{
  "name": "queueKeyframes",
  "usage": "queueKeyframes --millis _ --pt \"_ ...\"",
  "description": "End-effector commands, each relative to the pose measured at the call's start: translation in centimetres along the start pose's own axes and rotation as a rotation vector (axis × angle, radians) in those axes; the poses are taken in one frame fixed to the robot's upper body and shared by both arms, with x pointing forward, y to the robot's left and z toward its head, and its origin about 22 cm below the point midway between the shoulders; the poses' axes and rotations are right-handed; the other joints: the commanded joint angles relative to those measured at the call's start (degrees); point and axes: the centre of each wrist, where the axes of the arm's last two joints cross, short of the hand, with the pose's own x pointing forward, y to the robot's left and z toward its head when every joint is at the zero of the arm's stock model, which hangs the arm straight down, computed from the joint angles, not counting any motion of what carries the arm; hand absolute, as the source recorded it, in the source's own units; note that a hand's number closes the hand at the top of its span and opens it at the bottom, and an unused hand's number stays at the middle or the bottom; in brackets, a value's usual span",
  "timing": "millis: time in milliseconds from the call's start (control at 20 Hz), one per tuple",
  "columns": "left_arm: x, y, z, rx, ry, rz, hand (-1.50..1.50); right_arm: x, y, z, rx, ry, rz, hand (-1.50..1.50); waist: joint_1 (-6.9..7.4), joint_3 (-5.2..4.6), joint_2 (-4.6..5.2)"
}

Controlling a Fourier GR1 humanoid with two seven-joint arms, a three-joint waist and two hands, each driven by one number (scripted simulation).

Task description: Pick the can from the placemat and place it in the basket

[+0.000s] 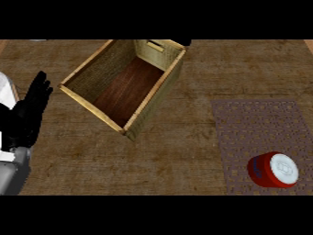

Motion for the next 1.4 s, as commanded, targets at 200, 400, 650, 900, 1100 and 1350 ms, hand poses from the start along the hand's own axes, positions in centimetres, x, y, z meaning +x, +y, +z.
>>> queueKeyframes --millis 200,400,650,900,1100,1350 --pt "0.7 0.6 -0.2 0.012 -0.013 -0.004 0.0 -1.1 2.8 0.8 -0.009 0.181 -0.083 -1.5 0.14 0.16 -0.08" --pt "-1.9 0.6 0.3 0.006 0.007 0.017 0.0 -2.3 5.4 -0.1 -0.018 0.157 -0.104 -1.5 0.14 0.16 0.1" --pt "-0.6 1.1 -0.3 0.005 -0.011 0.005 0.0 -1.9 7.4 -0.6 -0.083 0.128 -0.075 -1.5 0.37 0.16 0.1" --pt "-1.0 -1.7 -0.4 0.008 0.0 0.005 0.0 -2.8 10.5 -0.2 -0.086 0.105 -0.054 -1.5 -0.13 0.2 0.03" --pt "-1.2 -1.4 1.3 -0.02 0.002 -0.008 0.0 -1.2 10.4 0.6 -0.084 0.11 -0.102 -1.5 0.35 0.18 -0.07" --pt "1.1 0.3 0.5 -0.003 -0.017 -0.009 0.0 -0.9 12.1 0.2 -0.112 0.118 -0.09 -1.5 0.49 0.2 -0.09"
